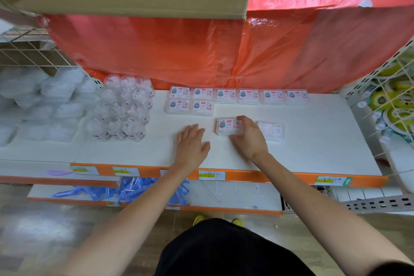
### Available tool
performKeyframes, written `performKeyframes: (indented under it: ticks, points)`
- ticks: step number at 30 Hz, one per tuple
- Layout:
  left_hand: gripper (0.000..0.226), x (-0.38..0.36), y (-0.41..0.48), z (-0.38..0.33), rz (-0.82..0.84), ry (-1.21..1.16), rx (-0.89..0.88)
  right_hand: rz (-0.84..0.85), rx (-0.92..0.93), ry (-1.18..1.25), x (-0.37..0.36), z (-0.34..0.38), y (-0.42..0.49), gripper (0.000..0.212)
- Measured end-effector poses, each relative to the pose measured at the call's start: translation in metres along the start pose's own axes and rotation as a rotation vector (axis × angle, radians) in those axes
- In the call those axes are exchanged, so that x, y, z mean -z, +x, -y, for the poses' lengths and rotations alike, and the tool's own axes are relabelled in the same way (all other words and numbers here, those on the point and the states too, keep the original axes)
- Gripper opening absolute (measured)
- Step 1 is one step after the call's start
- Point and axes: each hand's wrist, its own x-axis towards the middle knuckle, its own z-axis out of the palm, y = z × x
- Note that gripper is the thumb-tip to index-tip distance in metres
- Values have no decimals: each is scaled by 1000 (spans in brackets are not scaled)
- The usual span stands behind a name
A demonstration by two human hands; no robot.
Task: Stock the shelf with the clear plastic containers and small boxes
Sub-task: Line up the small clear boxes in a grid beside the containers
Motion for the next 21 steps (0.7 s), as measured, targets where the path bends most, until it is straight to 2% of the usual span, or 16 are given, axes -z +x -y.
performKeyframes:
  ticks: [3, 6, 9, 14, 21]
  points:
    - [66, -7, -3, 6, 53, 45, 7, -23, 32, -126, -7, 0, -5, 62]
    - [81, -10, -5, 8, 18, 61, -13, -117, 179, -246, -14, -2, -20, 55]
    - [80, -13, -4, 9, -2, 87, -22, -138, 273, -360, -26, -7, -33, 48]
    - [77, -16, -4, 10, -11, 114, -21, -70, 237, -440, -35, -9, -25, 59]
    - [73, -18, -3, 12, -35, 115, -26, -29, 174, -402, -34, 4, 7, 59]
